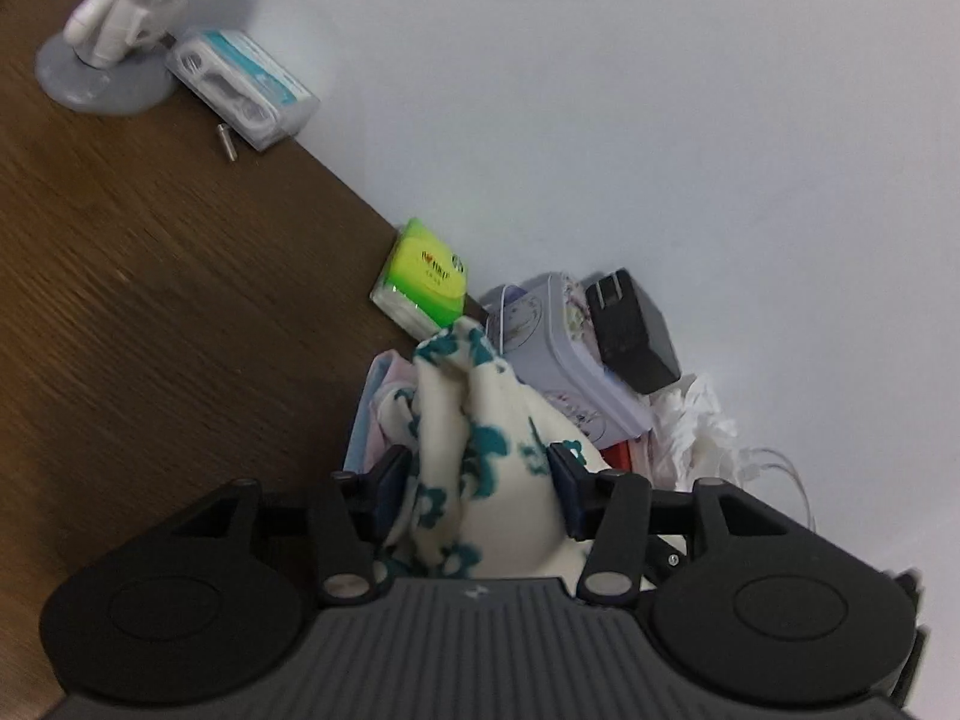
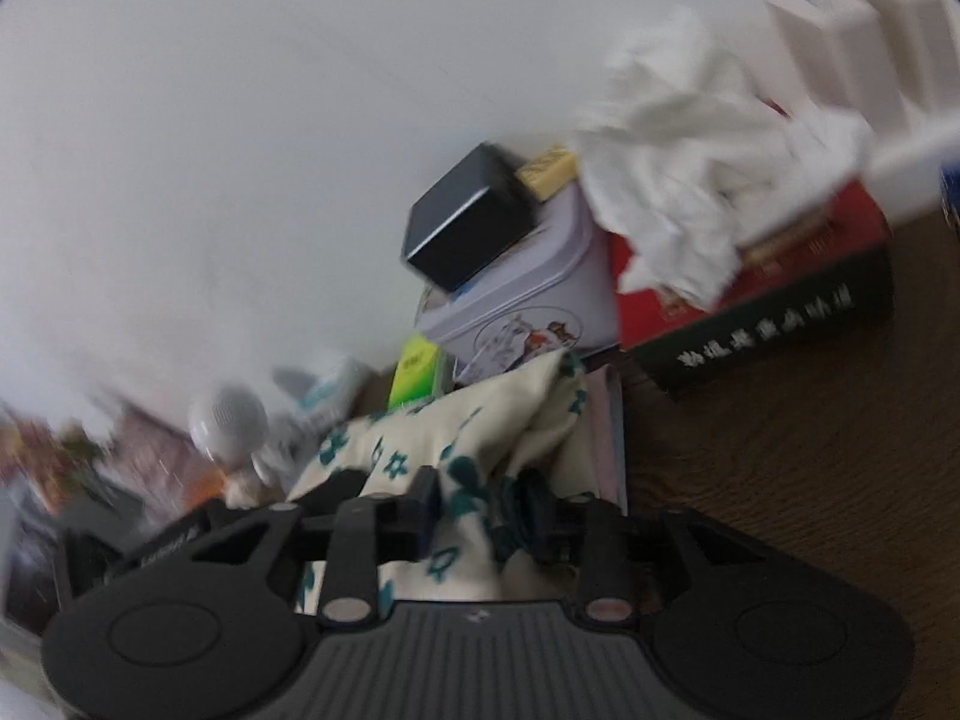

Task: Fold clothes
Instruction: 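Carry the cream shirt bundle with both tools onto the folded stack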

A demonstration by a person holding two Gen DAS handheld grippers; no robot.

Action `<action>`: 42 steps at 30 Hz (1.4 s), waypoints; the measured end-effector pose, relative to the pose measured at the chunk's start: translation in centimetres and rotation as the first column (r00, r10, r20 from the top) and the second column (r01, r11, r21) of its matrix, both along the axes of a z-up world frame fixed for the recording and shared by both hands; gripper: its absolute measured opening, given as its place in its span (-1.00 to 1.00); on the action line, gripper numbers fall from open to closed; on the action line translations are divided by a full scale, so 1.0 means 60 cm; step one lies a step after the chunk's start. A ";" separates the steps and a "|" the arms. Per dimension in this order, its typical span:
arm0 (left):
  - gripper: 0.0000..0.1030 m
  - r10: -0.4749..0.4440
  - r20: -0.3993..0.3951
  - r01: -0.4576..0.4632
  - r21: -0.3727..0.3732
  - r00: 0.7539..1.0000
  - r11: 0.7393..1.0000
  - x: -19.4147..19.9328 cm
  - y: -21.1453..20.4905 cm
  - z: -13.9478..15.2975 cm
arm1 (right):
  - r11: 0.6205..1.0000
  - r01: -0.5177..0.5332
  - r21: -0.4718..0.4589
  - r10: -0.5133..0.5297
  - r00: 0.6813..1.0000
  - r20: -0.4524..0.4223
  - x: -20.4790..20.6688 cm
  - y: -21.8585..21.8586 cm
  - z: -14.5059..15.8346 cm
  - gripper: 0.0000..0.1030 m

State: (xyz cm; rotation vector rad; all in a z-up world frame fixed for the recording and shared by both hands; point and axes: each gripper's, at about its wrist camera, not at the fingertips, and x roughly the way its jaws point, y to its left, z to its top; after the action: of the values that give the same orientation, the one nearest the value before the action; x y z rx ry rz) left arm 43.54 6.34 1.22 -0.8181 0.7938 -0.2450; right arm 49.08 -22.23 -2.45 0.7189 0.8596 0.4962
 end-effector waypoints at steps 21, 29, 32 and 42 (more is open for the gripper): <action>-0.01 -0.066 0.163 0.034 0.192 0.984 0.981 -0.054 -0.015 0.085 | 0.962 0.059 -0.268 -0.010 0.984 0.179 -0.060 -0.010 0.085 -0.39; -0.41 -0.131 0.136 0.080 0.331 0.982 0.940 -0.052 -0.047 0.063 | 0.962 0.088 -0.257 -0.016 0.963 0.270 -0.082 0.017 0.071 -0.83; -0.28 -0.126 0.127 0.080 0.319 0.984 0.944 -0.050 -0.042 0.058 | 0.950 0.113 -0.290 -0.024 0.956 0.293 -0.086 0.031 0.073 -0.76; 0.17 -0.100 0.282 -0.021 0.397 0.954 0.918 -0.159 -0.029 0.158 | 0.907 0.264 -0.328 -0.065 0.858 0.509 -0.216 0.041 0.191 0.05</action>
State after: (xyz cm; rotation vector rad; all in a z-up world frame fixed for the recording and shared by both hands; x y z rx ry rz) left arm 34.03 4.62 10.68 -0.3678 0.5483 -0.2271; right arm 36.10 -19.77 8.98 0.2709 0.3880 0.3114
